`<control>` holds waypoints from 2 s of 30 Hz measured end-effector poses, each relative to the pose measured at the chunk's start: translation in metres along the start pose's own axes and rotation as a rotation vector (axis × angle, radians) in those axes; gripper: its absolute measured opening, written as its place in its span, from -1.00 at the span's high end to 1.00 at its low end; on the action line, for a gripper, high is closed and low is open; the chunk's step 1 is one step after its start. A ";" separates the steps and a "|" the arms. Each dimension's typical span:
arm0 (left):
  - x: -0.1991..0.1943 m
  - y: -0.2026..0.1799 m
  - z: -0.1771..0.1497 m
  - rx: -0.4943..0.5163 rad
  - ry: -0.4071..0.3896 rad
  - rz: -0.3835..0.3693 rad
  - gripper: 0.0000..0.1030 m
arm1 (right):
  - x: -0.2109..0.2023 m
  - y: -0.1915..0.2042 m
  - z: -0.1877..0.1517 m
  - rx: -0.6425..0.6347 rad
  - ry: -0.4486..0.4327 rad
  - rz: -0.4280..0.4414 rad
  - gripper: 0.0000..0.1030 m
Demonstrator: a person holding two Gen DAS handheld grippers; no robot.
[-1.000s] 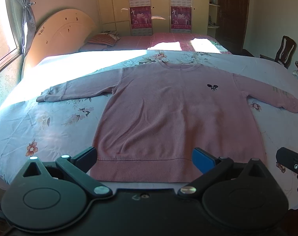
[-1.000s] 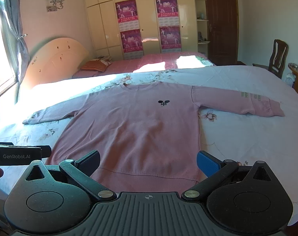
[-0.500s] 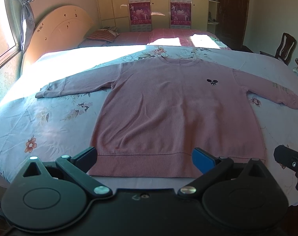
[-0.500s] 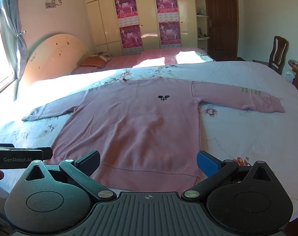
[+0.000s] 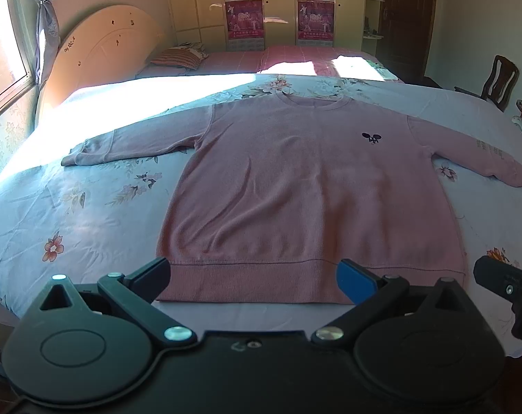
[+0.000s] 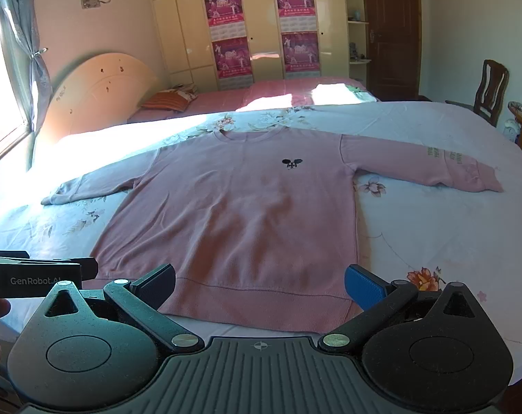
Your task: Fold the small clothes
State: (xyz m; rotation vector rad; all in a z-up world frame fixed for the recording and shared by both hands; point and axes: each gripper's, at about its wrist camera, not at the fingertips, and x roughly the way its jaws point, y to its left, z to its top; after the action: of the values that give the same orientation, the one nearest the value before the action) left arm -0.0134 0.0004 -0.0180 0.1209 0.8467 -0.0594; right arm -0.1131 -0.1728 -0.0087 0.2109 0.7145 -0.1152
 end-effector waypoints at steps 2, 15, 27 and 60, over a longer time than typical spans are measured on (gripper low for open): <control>0.000 0.000 0.000 0.002 0.000 0.001 -0.99 | 0.000 0.001 0.000 -0.001 0.000 -0.001 -1.00; 0.001 0.003 0.001 0.000 -0.002 -0.003 -0.99 | 0.001 0.004 0.001 -0.005 -0.003 -0.005 -1.00; 0.018 0.010 0.019 0.010 -0.002 -0.008 -0.99 | 0.013 0.001 0.011 0.016 -0.019 -0.040 -1.00; 0.186 0.025 0.154 0.141 -0.013 -0.153 -0.98 | 0.134 -0.026 0.100 0.140 -0.043 -0.333 -1.00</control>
State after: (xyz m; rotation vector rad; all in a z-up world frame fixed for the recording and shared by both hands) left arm 0.2268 0.0047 -0.0540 0.1882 0.8375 -0.2631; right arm 0.0470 -0.2257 -0.0275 0.2207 0.6947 -0.4873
